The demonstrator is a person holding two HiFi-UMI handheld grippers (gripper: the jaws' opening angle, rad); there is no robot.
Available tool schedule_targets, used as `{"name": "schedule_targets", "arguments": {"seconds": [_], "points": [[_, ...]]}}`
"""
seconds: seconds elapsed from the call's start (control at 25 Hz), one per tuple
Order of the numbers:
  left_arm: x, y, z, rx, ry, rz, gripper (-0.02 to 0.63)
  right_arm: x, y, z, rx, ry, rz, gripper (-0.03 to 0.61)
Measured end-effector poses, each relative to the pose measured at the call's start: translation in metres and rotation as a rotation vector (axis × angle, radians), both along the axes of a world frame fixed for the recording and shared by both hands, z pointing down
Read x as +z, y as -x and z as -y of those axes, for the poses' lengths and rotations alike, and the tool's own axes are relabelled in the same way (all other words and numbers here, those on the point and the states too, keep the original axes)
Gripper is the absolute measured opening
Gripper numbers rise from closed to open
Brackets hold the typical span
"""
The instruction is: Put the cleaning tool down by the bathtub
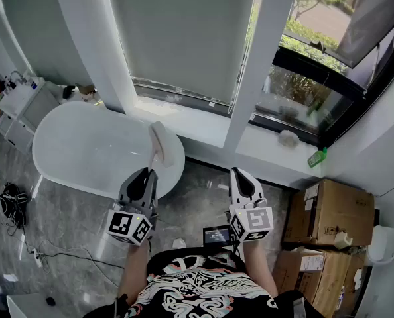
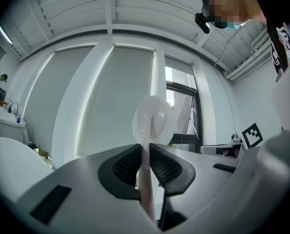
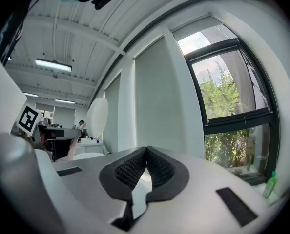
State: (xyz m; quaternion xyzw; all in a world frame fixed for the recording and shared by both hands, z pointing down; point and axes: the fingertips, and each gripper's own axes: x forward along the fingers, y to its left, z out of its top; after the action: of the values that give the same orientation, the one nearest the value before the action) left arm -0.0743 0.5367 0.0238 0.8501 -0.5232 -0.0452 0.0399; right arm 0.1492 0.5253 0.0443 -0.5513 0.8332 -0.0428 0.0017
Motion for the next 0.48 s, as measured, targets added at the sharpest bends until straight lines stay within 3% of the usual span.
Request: {"name": "schedule_targets", "arguments": {"seconds": [0.48], "points": [[-0.002,-0.01,-0.014,0.007,-0.017,-0.003,0.063,-0.004,-0.002,-0.011,-0.045,-0.022,0.057,0.028]]}}
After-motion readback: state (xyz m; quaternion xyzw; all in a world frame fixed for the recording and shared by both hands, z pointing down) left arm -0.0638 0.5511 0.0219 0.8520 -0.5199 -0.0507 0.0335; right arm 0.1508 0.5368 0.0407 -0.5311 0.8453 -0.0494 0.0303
